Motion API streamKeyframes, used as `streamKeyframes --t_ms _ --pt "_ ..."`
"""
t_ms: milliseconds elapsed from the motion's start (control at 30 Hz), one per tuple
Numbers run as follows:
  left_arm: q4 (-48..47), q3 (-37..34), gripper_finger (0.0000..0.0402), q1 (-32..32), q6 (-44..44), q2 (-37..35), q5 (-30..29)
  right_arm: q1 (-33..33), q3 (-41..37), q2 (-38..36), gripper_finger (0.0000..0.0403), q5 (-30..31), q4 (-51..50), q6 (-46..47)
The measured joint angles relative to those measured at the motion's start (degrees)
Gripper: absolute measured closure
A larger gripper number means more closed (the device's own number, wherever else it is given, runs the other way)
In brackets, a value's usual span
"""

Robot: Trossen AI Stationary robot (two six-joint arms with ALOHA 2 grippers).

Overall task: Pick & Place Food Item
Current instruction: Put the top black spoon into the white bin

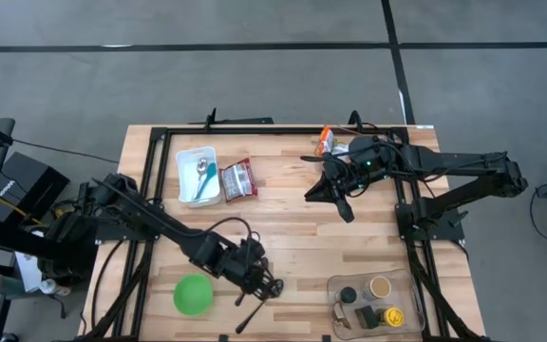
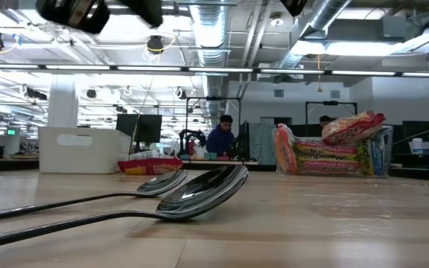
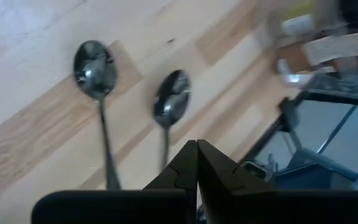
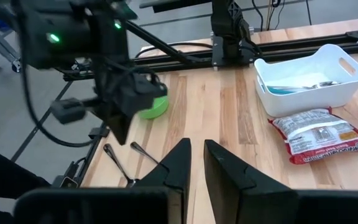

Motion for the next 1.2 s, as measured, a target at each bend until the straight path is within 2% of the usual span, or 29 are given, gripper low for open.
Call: streamKeyframes --t_ms 200,367,533,833,1067,1200 --pt "-1.0 4.9 0.0401 0.0 0.2 0.3 -2.9 0.0 0.0 0.0 0.0363 0.0 0.0 -0.5" --pt "-2.3 4.9 0.0401 0.1 0.2 1.8 -3.2 0.0 0.0 0.0 0.0363 0.0 0.4 -0.5" --pt "-2.4 4.9 0.0401 0.1 0.2 6.4 -2.0 0.0 0.0 0.0 0.0363 0.0 1.5 -0.5" --pt "-9.9 4.9 0.0401 0.7 0.2 11.0 -1.7 0.0 0.0 0.0 0.0363 0.0 1.4 -0.5" --pt "-9.3 4.7 0.0401 0.7 0.2 13.0 -1.8 0.0 0.0 0.0 0.0363 0.0 1.4 -0.5" --pt "-8.0 2.2 0.0401 0.6 0.2 12.6 -1.8 0.0 0.0 0.0 0.0363 0.0 1.4 -0.5"
